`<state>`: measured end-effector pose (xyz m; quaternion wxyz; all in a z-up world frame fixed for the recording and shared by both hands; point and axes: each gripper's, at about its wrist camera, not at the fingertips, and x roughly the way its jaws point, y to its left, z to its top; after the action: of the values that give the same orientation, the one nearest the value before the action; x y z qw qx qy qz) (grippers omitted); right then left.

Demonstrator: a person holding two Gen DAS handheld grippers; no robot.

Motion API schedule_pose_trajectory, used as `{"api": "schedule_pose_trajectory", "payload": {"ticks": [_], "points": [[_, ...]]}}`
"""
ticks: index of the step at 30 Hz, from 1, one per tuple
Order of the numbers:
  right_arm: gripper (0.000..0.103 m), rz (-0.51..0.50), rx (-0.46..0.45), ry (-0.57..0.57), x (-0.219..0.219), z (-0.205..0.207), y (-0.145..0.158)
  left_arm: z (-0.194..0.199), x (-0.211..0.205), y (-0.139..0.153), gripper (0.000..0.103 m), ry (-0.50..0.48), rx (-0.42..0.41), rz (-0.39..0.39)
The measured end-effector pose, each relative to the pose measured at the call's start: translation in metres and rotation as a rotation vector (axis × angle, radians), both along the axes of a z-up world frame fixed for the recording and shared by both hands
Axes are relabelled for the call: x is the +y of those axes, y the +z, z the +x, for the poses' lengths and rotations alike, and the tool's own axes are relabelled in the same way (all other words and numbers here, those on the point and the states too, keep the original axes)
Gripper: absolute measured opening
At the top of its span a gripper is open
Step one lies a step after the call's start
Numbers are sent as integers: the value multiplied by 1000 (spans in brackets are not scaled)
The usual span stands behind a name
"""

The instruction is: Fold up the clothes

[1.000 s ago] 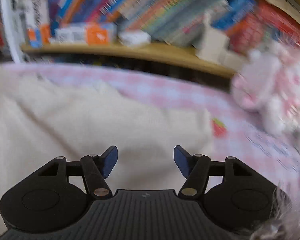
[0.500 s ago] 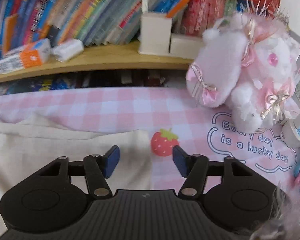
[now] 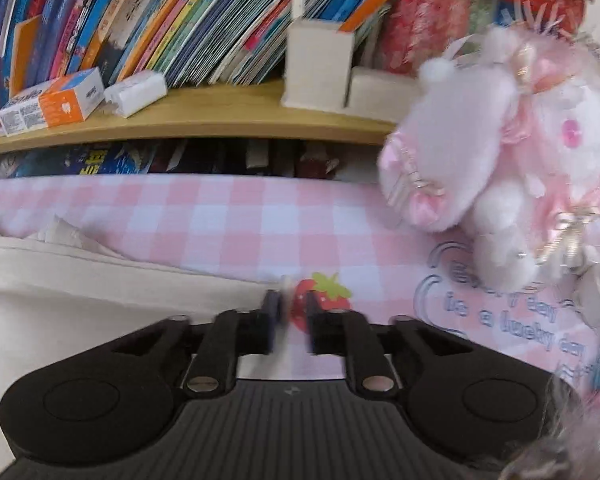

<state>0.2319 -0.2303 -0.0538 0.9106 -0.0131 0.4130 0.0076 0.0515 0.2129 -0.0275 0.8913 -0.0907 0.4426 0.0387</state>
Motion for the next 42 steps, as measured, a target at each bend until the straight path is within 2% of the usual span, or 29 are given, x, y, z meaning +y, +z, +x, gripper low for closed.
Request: {"api": "schedule_pose_trajectory", "payload": {"ticks": [1, 4, 6, 10, 17, 20, 22, 24, 27, 30, 36, 39, 42], "points": [[42, 27, -25, -6, -5, -11, 6, -6, 1, 4, 28, 14, -11, 0], [45, 114, -41, 26, -16, -53, 19, -24, 4, 14, 35, 67, -38, 8], [48, 116, -33, 52, -16, -81, 23, -40, 4, 18, 37, 103, -47, 6], [56, 154, -8, 68, -26, -145, 24, -68, 7, 11, 48, 182, -30, -55], [58, 231, 95, 7, -42, -221, 14, -115, 13, -4, 49, 322, 5, -170], [58, 370, 142, -35, -47, -238, 8, -125, 14, -9, 48, 347, 18, -208], [58, 472, 173, -59, -48, -243, 3, -127, 18, -11, 48, 369, 13, -259], [54, 566, 207, -91, -47, -245, -3, -131, 30, -17, 48, 435, -2, -392], [51, 655, 231, -152, -48, -249, -10, -142, 51, -31, 44, 590, -36, -639], [43, 697, 237, -220, -51, -253, -12, -150, 67, -41, 44, 726, -69, -773], [39, 816, 280, -333, -61, -258, -16, -153, 86, -50, 44, 915, -115, -888], [38, 896, 311, -372, -64, -262, -21, -150, 96, -53, 44, 956, -147, -933], [38, 948, 318, -400, -64, -256, -24, -140, 103, -53, 44, 972, -165, -935]]}}
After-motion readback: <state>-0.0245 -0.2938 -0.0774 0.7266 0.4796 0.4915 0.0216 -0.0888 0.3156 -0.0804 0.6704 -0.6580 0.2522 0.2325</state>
